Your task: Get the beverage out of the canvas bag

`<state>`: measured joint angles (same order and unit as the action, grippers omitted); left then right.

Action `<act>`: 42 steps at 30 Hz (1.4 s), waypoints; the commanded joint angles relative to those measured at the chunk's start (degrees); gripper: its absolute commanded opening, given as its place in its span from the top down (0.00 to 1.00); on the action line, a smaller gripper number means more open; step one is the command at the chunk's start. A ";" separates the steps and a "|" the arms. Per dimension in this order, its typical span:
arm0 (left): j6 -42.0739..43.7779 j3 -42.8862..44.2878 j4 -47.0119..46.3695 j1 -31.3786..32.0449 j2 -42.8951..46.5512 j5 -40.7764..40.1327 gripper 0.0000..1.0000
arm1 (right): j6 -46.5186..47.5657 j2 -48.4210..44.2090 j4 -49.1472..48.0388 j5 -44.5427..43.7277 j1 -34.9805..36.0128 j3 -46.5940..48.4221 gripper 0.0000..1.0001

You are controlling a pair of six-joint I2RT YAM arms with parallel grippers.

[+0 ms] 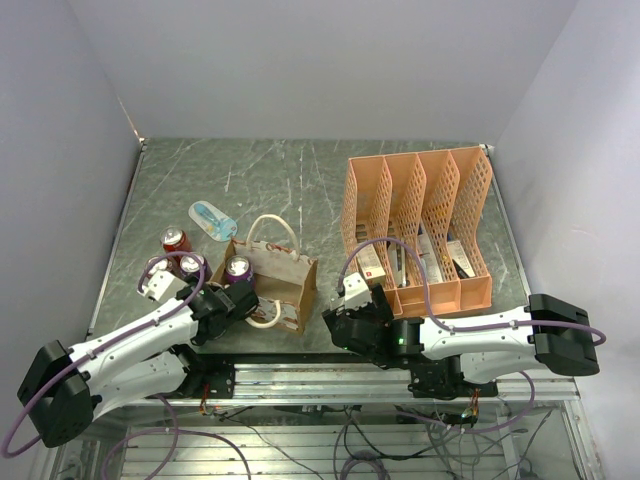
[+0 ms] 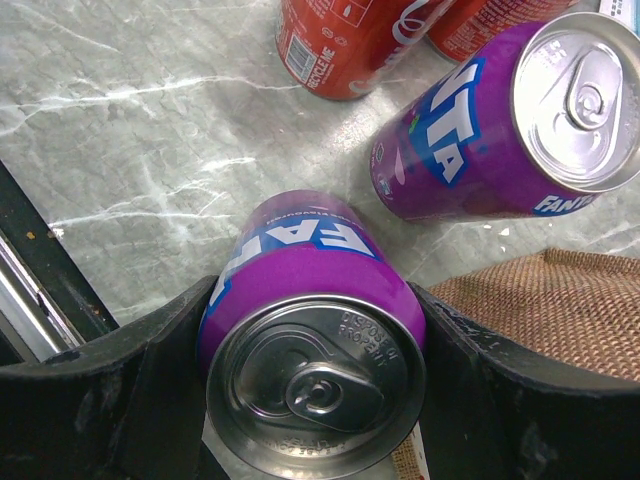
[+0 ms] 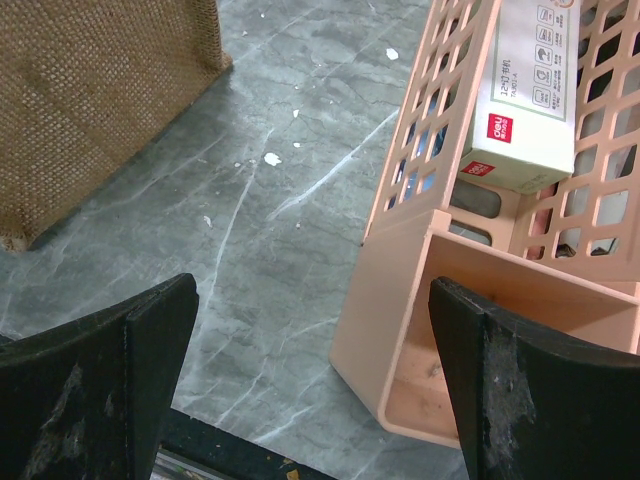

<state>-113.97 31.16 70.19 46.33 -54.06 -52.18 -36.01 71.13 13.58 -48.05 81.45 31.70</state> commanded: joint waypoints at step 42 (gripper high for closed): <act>68.69 24.99 -26.53 -0.54 25.08 19.85 0.08 | -1.34 2.90 0.92 -2.71 0.86 2.05 0.00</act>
<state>-59.27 55.00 53.45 46.06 -25.65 -42.06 -36.01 73.36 14.09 -49.12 81.84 32.53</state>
